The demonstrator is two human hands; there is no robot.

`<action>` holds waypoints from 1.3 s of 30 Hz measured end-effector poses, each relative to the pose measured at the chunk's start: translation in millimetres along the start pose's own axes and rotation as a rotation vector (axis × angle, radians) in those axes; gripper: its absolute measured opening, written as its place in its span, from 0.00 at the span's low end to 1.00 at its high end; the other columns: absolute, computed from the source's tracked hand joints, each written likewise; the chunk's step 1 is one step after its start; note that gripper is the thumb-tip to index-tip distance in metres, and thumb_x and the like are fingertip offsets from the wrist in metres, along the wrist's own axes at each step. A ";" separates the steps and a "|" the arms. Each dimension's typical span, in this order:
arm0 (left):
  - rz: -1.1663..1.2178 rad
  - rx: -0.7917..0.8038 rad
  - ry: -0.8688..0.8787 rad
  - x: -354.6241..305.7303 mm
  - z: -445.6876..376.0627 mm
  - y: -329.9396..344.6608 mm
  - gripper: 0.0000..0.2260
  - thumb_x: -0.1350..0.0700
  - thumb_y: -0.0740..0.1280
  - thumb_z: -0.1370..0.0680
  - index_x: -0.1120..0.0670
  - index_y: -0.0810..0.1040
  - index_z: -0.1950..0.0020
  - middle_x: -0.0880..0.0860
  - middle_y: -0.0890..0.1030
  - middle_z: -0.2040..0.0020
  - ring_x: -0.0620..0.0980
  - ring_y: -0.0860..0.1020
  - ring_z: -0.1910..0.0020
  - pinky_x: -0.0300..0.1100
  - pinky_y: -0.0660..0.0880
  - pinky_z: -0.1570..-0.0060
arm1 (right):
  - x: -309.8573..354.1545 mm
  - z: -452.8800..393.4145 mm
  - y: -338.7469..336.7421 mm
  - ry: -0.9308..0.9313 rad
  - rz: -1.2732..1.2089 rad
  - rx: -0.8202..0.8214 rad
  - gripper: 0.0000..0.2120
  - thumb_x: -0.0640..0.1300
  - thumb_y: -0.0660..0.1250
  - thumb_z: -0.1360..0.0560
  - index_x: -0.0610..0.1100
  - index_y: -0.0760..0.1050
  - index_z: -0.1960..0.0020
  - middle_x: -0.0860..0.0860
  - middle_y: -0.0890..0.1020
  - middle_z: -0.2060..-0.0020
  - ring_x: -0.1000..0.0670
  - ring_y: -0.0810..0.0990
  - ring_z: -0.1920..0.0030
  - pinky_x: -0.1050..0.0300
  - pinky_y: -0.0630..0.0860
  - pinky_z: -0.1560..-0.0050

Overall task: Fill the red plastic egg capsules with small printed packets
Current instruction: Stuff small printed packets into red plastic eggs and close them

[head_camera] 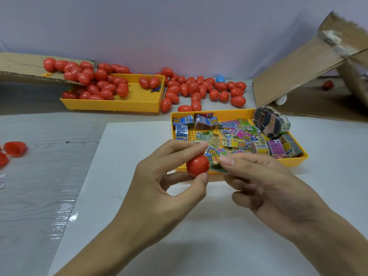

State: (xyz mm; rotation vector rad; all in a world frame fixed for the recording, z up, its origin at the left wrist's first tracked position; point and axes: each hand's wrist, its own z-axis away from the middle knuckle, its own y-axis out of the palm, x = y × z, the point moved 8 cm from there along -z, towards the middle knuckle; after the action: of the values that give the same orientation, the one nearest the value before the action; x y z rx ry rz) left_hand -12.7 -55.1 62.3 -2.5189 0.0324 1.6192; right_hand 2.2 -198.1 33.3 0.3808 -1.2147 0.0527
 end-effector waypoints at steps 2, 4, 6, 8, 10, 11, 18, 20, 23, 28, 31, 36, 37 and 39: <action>-0.004 0.002 -0.001 0.2 0.2 0.2 0.19 0.65 0.71 0.28 0.51 0.81 0.40 0.50 0.80 0.46 0.53 0.81 0.43 0.38 0.80 0.49 | 0.2 0.0 1.9 -0.009 0.025 0.017 0.07 0.47 0.76 0.38 0.45 0.81 0.69 0.51 0.60 0.73 0.56 0.56 0.73 0.67 0.55 0.80; -0.006 0.005 -0.005 0.2 0.5 -0.1 0.19 0.65 0.71 0.28 0.51 0.81 0.39 0.50 0.80 0.46 0.53 0.81 0.44 0.38 0.80 0.49 | 2.0 0.8 2.8 -0.033 0.077 0.013 0.08 0.43 0.81 0.40 0.45 0.81 0.71 0.53 0.61 0.75 0.56 0.57 0.75 0.67 0.56 0.80; -0.006 0.005 -0.001 -0.4 0.7 -0.3 0.18 0.64 0.72 0.28 0.51 0.81 0.39 0.51 0.80 0.46 0.53 0.81 0.44 0.38 0.80 0.50 | 4.0 1.1 2.0 -0.060 0.100 -0.011 0.08 0.48 0.79 0.43 0.45 0.82 0.70 0.53 0.62 0.76 0.56 0.58 0.75 0.67 0.56 0.79; -0.019 0.004 0.015 -2.5 0.6 0.4 0.18 0.60 0.74 0.28 0.52 0.81 0.39 0.52 0.79 0.46 0.53 0.81 0.44 0.39 0.81 0.50 | 5.6 0.8 0.9 -0.088 0.125 -0.024 0.10 0.51 0.76 0.43 0.45 0.83 0.69 0.54 0.65 0.76 0.56 0.59 0.74 0.65 0.55 0.77; -0.054 -0.014 0.038 -3.9 0.6 0.3 0.18 0.59 0.75 0.28 0.53 0.81 0.39 0.54 0.78 0.46 0.53 0.82 0.47 0.39 0.81 0.50 | 7.0 0.2 -0.1 -0.124 0.171 -0.027 0.11 0.50 0.79 0.43 0.44 0.84 0.67 0.51 0.66 0.75 0.53 0.57 0.73 0.63 0.54 0.75; -0.074 -0.027 0.049 -3.9 0.8 -0.4 0.18 0.60 0.75 0.29 0.54 0.81 0.39 0.55 0.78 0.47 0.53 0.82 0.48 0.39 0.81 0.51 | 7.3 0.2 -0.2 -0.138 0.191 -0.026 0.12 0.49 0.81 0.43 0.43 0.85 0.65 0.47 0.63 0.74 0.51 0.56 0.72 0.62 0.53 0.75; -0.287 -0.088 0.219 -16.6 4.1 -2.5 0.19 0.59 0.71 0.27 0.57 0.79 0.37 0.57 0.77 0.50 0.54 0.81 0.51 0.39 0.81 0.54 | 10.4 -0.5 -3.1 -0.255 0.232 -0.059 0.15 0.56 0.78 0.40 0.45 0.86 0.63 0.38 0.62 0.69 0.50 0.57 0.71 0.65 0.58 0.76; -0.308 -0.104 0.238 -18.2 4.5 -3.3 0.19 0.59 0.71 0.27 0.57 0.79 0.37 0.57 0.77 0.51 0.53 0.81 0.51 0.40 0.81 0.55 | 13.2 0.5 -2.5 -0.280 0.201 -0.061 0.15 0.58 0.74 0.38 0.45 0.84 0.66 0.43 0.66 0.70 0.51 0.61 0.71 0.65 0.61 0.76; -0.321 -0.136 0.276 -21.9 6.2 -5.3 0.18 0.60 0.71 0.27 0.58 0.78 0.37 0.57 0.77 0.51 0.54 0.81 0.51 0.41 0.82 0.55 | 15.8 1.2 -2.9 -0.301 0.197 -0.070 0.19 0.60 0.71 0.35 0.43 0.84 0.63 0.46 0.79 0.64 0.54 0.75 0.63 0.62 0.69 0.74; -0.365 -0.190 0.336 -28.8 9.4 -9.8 0.15 0.61 0.72 0.27 0.61 0.80 0.41 0.58 0.80 0.50 0.54 0.81 0.49 0.43 0.82 0.55 | 29.6 11.3 3.2 -0.476 0.453 -0.142 0.17 0.63 0.64 0.30 0.53 0.84 0.65 0.55 0.81 0.58 0.55 0.77 0.64 0.60 0.73 0.73; -0.428 -0.210 0.367 -31.3 9.8 -11.3 0.13 0.63 0.74 0.27 0.61 0.80 0.43 0.56 0.81 0.50 0.52 0.82 0.49 0.45 0.81 0.53 | 31.2 12.3 5.5 -0.492 0.441 -0.122 0.18 0.63 0.63 0.29 0.53 0.85 0.61 0.57 0.80 0.59 0.55 0.77 0.64 0.64 0.72 0.71; -0.390 -0.220 0.350 -27.0 9.4 -15.0 0.13 0.62 0.75 0.27 0.60 0.81 0.44 0.54 0.83 0.49 0.51 0.83 0.50 0.44 0.79 0.50 | 28.2 8.5 5.9 -0.467 0.373 -0.072 0.20 0.62 0.65 0.29 0.46 0.85 0.58 0.55 0.80 0.60 0.56 0.77 0.64 0.63 0.72 0.70; -0.333 -0.226 0.322 -24.6 8.5 -16.7 0.12 0.61 0.75 0.27 0.58 0.82 0.44 0.53 0.84 0.49 0.52 0.83 0.50 0.44 0.80 0.49 | 26.3 6.9 4.9 -0.438 0.310 -0.054 0.21 0.62 0.67 0.30 0.45 0.86 0.56 0.53 0.82 0.59 0.55 0.79 0.61 0.62 0.73 0.70; -0.187 -0.226 0.269 -19.6 6.9 -17.7 0.13 0.60 0.74 0.27 0.55 0.81 0.43 0.51 0.84 0.48 0.52 0.83 0.48 0.43 0.80 0.49 | 23.8 4.4 3.0 -0.378 0.217 -0.037 0.20 0.62 0.70 0.32 0.47 0.87 0.54 0.49 0.86 0.56 0.51 0.83 0.57 0.59 0.75 0.70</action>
State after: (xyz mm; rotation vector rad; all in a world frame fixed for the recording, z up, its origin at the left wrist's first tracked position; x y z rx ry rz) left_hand -25.4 -37.8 79.3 -2.7926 -0.3643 1.2693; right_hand 5.9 -200.5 57.3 0.2300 -1.6255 0.1507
